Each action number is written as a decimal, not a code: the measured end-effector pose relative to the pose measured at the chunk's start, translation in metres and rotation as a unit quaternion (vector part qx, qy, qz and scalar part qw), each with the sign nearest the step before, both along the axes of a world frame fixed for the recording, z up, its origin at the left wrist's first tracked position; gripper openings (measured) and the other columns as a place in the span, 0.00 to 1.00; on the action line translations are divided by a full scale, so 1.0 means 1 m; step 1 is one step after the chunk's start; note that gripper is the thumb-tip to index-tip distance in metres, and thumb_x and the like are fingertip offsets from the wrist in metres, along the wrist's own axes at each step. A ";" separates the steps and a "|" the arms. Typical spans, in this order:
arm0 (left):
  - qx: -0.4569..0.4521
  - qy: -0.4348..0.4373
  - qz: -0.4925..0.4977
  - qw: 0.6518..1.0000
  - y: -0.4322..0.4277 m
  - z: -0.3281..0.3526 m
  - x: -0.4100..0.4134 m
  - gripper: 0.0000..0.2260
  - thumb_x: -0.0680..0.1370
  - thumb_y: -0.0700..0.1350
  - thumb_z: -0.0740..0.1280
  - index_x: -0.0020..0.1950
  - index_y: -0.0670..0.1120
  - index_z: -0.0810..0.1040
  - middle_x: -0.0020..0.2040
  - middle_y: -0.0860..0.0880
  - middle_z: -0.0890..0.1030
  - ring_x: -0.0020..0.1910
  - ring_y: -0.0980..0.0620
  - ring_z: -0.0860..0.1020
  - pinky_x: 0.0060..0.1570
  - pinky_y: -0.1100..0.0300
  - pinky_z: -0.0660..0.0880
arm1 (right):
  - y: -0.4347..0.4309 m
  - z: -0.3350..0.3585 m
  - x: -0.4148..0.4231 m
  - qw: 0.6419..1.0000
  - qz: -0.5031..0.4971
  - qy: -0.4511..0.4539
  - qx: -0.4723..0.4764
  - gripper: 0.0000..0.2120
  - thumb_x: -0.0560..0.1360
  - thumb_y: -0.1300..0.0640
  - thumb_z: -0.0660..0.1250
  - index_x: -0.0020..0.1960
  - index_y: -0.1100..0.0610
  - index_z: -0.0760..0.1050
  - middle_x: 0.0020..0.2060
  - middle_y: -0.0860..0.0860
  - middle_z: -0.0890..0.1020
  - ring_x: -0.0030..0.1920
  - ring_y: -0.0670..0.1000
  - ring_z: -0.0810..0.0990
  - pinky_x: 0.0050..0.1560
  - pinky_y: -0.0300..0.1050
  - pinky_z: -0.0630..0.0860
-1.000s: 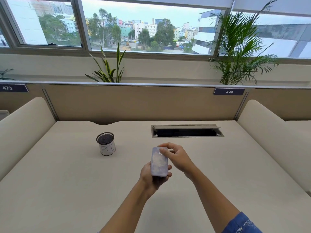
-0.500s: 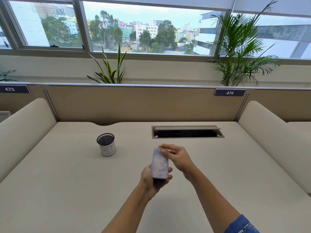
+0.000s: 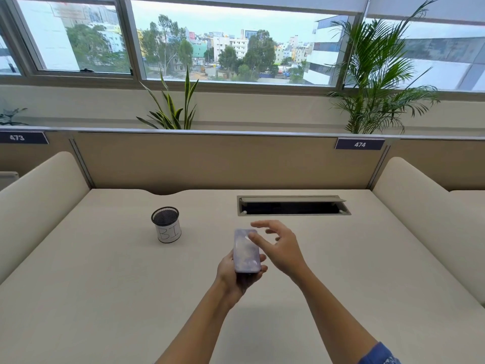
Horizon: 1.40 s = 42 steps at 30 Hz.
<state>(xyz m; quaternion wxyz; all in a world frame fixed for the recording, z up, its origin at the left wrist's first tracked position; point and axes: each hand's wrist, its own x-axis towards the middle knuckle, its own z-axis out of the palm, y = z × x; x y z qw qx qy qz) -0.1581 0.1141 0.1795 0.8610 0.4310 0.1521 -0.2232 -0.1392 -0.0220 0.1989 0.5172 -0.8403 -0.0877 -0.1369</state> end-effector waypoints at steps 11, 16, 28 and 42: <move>-0.050 -0.006 0.029 0.998 0.007 -0.005 0.008 0.19 0.84 0.47 0.51 0.53 0.39 0.80 0.38 0.41 0.85 0.34 0.43 0.85 0.26 0.59 0.79 | -0.002 0.017 -0.026 0.954 0.176 -0.095 -0.221 0.13 0.70 0.46 0.74 0.52 0.51 0.82 0.48 0.46 0.84 0.47 0.46 0.79 0.46 0.41 0.79; -0.060 -0.011 0.029 0.998 0.004 -0.006 0.009 0.20 0.85 0.48 0.51 0.50 0.39 0.80 0.35 0.42 0.84 0.31 0.46 0.84 0.24 0.60 0.78 | -0.002 0.021 -0.030 0.928 0.165 -0.157 -0.294 0.13 0.72 0.50 0.73 0.54 0.54 0.83 0.48 0.48 0.84 0.47 0.51 0.79 0.47 0.46 0.78; -0.058 -0.011 0.030 0.998 0.001 -0.004 0.010 0.19 0.84 0.48 0.52 0.52 0.38 0.78 0.35 0.42 0.84 0.33 0.47 0.84 0.29 0.60 0.80 | 0.000 0.024 -0.036 0.912 0.129 -0.226 -0.317 0.07 0.77 0.51 0.68 0.46 0.55 0.81 0.34 0.50 0.83 0.32 0.52 0.77 0.30 0.47 0.75; -0.059 -0.002 0.064 0.996 -0.003 -0.002 0.010 0.15 0.84 0.44 0.53 0.50 0.40 0.78 0.31 0.45 0.83 0.28 0.51 0.82 0.27 0.61 0.79 | -0.001 0.015 -0.037 0.902 0.097 -0.283 -0.312 0.06 0.76 0.58 0.69 0.44 0.61 0.80 0.32 0.54 0.81 0.28 0.54 0.76 0.24 0.46 0.74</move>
